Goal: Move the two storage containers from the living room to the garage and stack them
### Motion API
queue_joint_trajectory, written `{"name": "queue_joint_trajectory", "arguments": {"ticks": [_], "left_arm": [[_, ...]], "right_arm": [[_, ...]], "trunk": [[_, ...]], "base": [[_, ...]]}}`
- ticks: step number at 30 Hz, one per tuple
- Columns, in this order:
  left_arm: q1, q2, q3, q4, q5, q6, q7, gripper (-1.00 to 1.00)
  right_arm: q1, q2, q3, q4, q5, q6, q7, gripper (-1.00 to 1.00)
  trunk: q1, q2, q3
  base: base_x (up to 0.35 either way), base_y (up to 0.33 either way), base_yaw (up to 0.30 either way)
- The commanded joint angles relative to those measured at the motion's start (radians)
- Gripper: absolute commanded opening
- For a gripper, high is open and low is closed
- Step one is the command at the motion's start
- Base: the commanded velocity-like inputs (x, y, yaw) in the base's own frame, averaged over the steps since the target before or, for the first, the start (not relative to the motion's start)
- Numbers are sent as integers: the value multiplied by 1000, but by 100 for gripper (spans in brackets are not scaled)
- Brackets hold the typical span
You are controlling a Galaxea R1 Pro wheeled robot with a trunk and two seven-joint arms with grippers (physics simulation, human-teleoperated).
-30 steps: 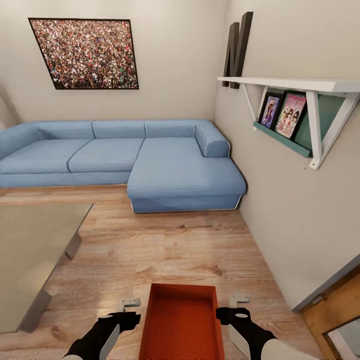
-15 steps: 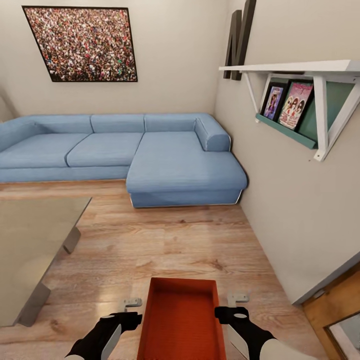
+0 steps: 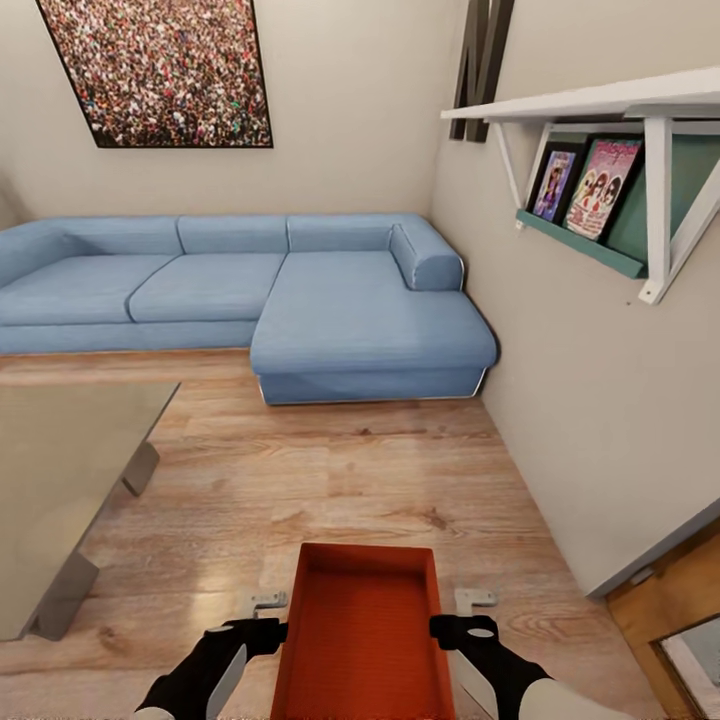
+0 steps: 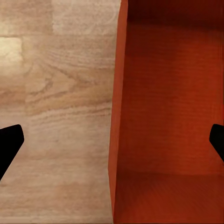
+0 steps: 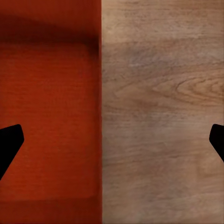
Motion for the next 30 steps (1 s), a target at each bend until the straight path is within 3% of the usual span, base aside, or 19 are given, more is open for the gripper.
{"name": "queue_joint_trajectory", "arguments": {"ticks": [1, 7, 13, 30], "left_arm": [[0, 0, -1, -7, 4, 6, 3, 100], [0, -1, -1, -18, 3, 5, 3, 100], [1, -1, -1, -19, 4, 5, 3, 100], [0, 0, -2, -19, 3, 5, 1, 100]], "right_arm": [[-1, 1, 9, 0, -7, 3, -6, 100], [-1, 3, 7, 9, -9, -7, -6, 100], [-1, 7, 7, 80, -8, -62, 22, 100], [-1, 6, 8, 88, -5, -67, 27, 100]], "trunk": [[4, -8, -6], [27, -50, -34], [50, -92, -63], [115, -211, -138]], "base": [[0, 0, 0], [0, 0, 0], [0, 0, 0], [0, 0, 0]]}}
